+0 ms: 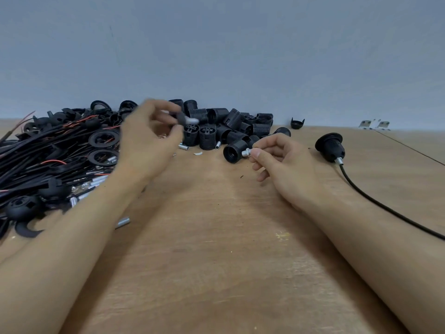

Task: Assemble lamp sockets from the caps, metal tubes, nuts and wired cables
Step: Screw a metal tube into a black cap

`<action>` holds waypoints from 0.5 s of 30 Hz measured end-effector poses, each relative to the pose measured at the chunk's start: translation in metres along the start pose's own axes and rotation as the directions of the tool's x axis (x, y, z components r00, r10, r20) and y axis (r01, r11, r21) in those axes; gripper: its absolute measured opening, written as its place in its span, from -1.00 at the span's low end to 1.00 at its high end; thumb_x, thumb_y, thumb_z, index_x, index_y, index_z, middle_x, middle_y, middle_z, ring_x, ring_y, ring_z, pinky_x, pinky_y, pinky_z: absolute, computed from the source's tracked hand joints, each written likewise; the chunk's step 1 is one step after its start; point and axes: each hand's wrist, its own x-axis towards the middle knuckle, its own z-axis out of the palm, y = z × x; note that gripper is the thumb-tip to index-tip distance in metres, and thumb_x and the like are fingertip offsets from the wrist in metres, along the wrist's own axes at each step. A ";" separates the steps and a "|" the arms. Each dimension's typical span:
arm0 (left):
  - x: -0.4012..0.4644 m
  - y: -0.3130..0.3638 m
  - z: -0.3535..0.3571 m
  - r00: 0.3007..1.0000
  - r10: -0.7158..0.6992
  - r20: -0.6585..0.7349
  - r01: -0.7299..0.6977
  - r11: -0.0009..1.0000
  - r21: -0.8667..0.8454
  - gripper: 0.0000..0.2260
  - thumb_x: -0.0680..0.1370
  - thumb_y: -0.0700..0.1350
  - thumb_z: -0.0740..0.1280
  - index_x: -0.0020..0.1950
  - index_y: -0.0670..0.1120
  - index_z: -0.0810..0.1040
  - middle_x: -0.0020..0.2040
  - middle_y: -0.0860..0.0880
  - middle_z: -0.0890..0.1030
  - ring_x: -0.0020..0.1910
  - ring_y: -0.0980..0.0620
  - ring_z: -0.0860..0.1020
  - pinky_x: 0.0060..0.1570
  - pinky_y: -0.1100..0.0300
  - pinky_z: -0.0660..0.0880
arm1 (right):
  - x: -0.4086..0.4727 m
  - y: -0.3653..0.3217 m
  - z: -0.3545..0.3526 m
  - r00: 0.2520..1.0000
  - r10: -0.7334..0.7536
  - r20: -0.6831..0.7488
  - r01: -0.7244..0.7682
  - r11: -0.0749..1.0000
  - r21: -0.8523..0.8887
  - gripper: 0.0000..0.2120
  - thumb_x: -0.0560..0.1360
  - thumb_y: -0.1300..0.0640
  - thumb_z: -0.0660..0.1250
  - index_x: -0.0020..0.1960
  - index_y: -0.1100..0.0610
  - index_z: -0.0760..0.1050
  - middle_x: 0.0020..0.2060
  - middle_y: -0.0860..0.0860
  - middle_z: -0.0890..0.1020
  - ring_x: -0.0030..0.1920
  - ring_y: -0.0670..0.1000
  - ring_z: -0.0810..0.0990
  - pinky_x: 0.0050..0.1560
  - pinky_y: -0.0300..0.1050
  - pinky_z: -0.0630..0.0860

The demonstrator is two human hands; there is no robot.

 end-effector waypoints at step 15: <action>-0.026 -0.002 0.044 0.847 -0.323 0.423 0.508 0.729 -0.460 -0.77 0.44 -0.28 0.48 0.07 -0.10 0.64 0.01 -0.10 0.70 0.00 -0.14 0.67 -0.12 0.16 0.60 | -0.003 -0.003 0.006 0.997 -0.006 0.076 0.000 0.997 0.077 -0.96 0.59 0.23 0.31 -0.03 0.14 0.52 -0.20 0.03 0.63 -0.20 -0.03 0.65 -0.23 -0.10 0.63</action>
